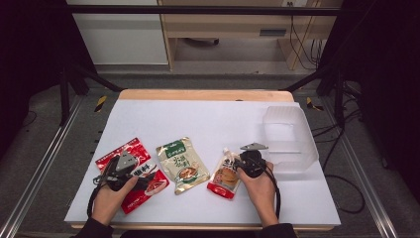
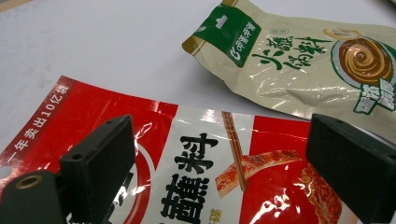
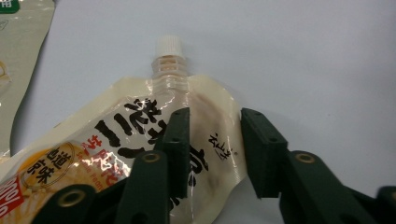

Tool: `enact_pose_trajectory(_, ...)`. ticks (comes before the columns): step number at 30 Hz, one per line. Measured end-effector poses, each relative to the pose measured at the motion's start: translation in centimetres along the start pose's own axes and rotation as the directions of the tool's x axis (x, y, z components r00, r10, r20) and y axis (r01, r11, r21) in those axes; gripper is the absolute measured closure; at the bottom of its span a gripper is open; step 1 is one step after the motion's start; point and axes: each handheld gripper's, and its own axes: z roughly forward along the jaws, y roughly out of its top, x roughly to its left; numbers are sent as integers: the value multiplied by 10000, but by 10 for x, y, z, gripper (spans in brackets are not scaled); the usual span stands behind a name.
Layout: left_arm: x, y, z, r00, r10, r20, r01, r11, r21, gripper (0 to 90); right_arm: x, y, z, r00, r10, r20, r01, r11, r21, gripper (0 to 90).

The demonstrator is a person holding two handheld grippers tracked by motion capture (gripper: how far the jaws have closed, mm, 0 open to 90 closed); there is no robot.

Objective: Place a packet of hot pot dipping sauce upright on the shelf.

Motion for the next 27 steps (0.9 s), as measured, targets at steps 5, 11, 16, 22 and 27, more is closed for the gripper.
enact_pose_trajectory(5, 0, 0, 0, 10000, 16, 39, -16, 10000, 7, 86, 5, -1, -4, 9992, -391, -55, 390, 9992, -127, 807)
enact_pose_trajectory(11, -1, 1, 0, 9999, 32, 99, -32, 10000, 1, 88, 8, 1, -8, 9966, -809, -167, 804, 9964, -287, 875)
enact_pose_trajectory(16, -2, 2, -2, 9998, 6, 187, -3, 9999, -167, 97, 11, 7, -19, 9947, -975, -320, 945, 9920, -835, 888)
enact_pose_trajectory(22, -12, 8, -5, 9974, 73, 715, -26, 9979, -652, 105, 21, 19, -45, 9859, -1491, -755, 1336, 9746, -1795, 893)
enact_pose_trajectory(27, -24, 13, -7, 9936, 417, 1049, -323, 9954, -898, 122, 31, 28, -66, 9758, -1842, -1179, 1551, 9630, -2205, 896)
